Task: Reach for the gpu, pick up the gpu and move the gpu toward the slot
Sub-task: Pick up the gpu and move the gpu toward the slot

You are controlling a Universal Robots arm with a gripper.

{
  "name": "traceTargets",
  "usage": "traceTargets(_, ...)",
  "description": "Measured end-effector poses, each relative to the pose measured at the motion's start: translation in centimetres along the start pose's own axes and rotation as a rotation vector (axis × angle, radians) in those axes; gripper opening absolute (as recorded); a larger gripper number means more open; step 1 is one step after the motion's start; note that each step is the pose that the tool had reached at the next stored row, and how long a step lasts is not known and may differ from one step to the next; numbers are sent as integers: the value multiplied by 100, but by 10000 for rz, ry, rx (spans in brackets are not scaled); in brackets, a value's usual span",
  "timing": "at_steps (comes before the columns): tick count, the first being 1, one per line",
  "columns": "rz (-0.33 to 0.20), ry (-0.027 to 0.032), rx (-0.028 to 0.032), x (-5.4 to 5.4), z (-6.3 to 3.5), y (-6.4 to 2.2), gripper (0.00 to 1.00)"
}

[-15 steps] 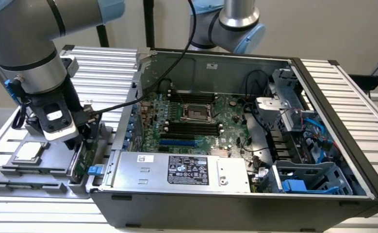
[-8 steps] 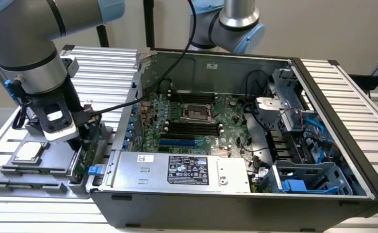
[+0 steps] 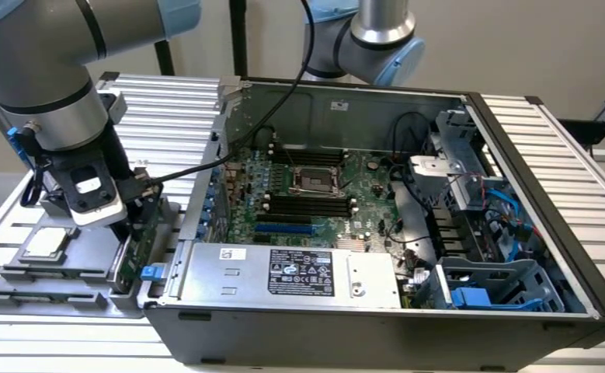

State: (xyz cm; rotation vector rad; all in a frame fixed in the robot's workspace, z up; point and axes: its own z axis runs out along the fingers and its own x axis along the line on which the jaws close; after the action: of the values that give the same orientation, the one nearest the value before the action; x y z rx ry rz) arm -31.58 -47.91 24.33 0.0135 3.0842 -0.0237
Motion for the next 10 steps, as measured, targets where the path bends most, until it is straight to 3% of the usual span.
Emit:
traceTargets(5, -1, 10, -1, 0, 0, 0, 26)
traceTargets(10, -1, 79, -13, -2, 0, 0, 26)
